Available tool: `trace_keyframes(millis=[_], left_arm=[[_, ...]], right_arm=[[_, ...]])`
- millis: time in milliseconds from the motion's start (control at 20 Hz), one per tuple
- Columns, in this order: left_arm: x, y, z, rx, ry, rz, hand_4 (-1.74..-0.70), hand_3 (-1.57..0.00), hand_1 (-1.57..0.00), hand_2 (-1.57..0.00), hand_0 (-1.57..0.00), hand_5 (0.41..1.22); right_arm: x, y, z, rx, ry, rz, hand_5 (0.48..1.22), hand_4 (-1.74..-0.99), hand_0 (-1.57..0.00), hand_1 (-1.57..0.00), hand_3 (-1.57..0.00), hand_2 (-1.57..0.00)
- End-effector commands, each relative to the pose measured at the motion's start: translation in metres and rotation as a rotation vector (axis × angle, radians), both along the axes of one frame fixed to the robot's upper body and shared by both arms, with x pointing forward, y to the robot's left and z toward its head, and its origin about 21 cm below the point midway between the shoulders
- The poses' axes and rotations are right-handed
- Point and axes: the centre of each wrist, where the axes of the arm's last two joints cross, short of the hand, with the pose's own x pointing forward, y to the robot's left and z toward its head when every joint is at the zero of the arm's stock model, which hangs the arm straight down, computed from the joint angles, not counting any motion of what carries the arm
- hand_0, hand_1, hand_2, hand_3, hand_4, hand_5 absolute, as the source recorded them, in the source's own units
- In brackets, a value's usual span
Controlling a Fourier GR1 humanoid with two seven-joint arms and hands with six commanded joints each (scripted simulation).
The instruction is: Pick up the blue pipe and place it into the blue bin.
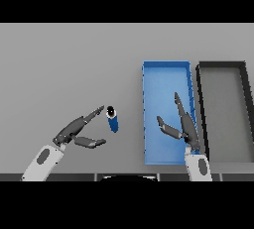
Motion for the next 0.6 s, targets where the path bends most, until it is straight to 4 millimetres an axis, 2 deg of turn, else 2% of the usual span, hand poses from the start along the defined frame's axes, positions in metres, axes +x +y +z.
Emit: trace_keyframes(millis=[0, 200, 250, 450, 550], left_arm=[[0.003, -0.009, -0.008, -0.005, 0.020, 0.002, -1.20, 0.00, 0.00, 0.00, 0.00, 0.467], [0.018, -0.030, -0.026, -0.020, 0.070, -0.007, -1.19, 0.00, 0.00, 0.00, 0.00, 0.469], [0.022, -0.039, -0.027, -0.030, 0.074, -0.013, -1.19, 0.00, 0.00, 0.00, 0.00, 0.469], [0.028, -0.052, -0.031, -0.005, 0.042, -0.044, -1.13, 0.00, 0.00, 0.00, 0.00, 0.462], [0.034, -0.060, -0.034, -0.055, 0.066, -0.060, -1.17, 0.00, 0.00, 0.00, 0.00, 0.495]], right_arm=[[0.000, -0.001, 0.000, 0.000, -0.009, -0.006, 0.623, -1.231, 0.00, 0.00, 0.00, 0.00], [0.000, -0.002, 0.005, 0.007, -0.016, -0.008, 0.612, -1.218, 0.00, 0.00, 0.00, 0.00], [-0.002, -0.002, 0.004, 0.002, -0.010, -0.011, 0.610, -1.212, 0.00, 0.00, 0.00, 0.00], [-0.003, -0.008, 0.000, 0.001, -0.012, -0.016, 0.605, -1.201, 0.00, 0.00, 0.00, 0.00], [-0.002, -0.008, 0.002, 0.002, -0.009, -0.019, 0.607, -1.204, 0.00, 0.00, 0.00, 0.00]])
